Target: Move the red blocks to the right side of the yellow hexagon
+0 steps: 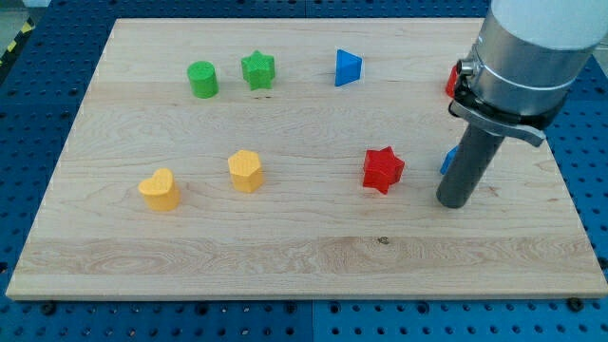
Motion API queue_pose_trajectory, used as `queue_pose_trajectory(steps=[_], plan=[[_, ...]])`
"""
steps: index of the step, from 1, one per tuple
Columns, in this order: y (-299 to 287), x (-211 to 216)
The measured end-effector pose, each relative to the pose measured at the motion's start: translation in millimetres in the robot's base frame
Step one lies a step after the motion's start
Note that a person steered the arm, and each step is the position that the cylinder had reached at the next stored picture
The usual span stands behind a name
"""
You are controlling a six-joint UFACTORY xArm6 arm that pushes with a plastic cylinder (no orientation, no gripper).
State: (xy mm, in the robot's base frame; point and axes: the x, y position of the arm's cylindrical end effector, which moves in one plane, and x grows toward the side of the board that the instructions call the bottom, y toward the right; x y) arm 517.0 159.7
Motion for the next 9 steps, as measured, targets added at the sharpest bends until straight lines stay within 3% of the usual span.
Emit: queue_pose_trajectory(steps=[2,4,7,9], plan=[[-46,-25],[-155,-18],[-26,-88],[143,-111]])
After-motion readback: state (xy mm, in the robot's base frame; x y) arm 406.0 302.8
